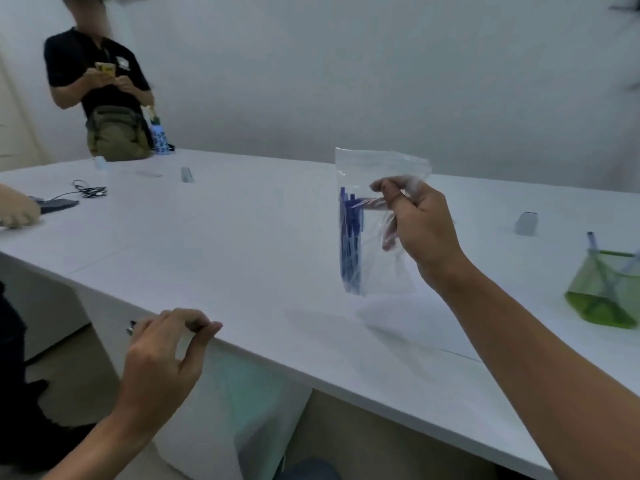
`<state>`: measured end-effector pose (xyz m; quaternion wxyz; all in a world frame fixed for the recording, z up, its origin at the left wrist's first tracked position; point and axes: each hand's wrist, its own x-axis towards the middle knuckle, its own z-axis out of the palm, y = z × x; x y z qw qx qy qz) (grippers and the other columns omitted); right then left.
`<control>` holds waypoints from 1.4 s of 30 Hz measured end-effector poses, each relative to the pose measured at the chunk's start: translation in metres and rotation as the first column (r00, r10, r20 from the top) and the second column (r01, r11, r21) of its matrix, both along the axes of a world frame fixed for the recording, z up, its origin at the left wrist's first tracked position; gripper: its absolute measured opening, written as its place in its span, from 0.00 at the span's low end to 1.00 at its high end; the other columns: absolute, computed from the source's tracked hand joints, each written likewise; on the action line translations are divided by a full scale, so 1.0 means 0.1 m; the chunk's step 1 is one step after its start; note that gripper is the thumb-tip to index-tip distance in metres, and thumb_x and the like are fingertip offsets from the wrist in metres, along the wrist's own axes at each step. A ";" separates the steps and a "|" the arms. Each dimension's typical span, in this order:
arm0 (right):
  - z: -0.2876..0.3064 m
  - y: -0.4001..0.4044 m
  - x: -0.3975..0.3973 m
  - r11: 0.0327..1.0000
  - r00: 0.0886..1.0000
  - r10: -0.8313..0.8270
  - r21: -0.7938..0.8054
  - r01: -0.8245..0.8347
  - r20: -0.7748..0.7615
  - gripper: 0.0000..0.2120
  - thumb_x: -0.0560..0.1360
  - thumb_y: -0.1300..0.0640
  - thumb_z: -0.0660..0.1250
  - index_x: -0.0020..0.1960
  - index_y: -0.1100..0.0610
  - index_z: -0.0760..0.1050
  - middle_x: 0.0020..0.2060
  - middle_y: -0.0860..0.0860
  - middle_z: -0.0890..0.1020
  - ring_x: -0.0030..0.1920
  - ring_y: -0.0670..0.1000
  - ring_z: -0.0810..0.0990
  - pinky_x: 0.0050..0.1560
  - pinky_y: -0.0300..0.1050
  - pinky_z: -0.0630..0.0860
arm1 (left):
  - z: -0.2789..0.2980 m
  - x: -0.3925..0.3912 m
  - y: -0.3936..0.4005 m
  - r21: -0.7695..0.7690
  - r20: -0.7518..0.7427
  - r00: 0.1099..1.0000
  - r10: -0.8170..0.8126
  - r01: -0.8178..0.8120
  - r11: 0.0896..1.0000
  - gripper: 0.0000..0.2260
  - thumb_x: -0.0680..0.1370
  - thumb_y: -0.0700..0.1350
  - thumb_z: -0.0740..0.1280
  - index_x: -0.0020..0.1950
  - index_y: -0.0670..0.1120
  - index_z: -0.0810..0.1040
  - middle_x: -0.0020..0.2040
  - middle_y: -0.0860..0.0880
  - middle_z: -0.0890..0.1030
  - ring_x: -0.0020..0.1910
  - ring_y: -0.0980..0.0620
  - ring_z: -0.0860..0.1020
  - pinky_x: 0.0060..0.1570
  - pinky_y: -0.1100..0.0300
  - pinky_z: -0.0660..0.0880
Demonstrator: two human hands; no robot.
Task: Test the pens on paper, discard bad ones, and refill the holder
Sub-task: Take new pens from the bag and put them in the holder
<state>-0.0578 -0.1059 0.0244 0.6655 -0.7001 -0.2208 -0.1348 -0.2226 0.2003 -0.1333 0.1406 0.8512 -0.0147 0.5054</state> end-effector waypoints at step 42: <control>-0.58 -1.93 0.38 0.893 0.963 -0.245 -0.361 0.268 0.110 0.07 0.76 0.59 0.78 0.52 0.49 0.88 0.55 0.50 0.87 0.53 0.53 0.87 0.56 0.48 0.83 | 0.90 2.43 -2.71 -0.539 -0.318 0.375 -0.871 0.684 0.492 0.17 0.85 0.57 0.61 0.48 0.45 0.78 0.38 0.48 0.82 0.33 0.56 0.73 0.37 0.60 0.71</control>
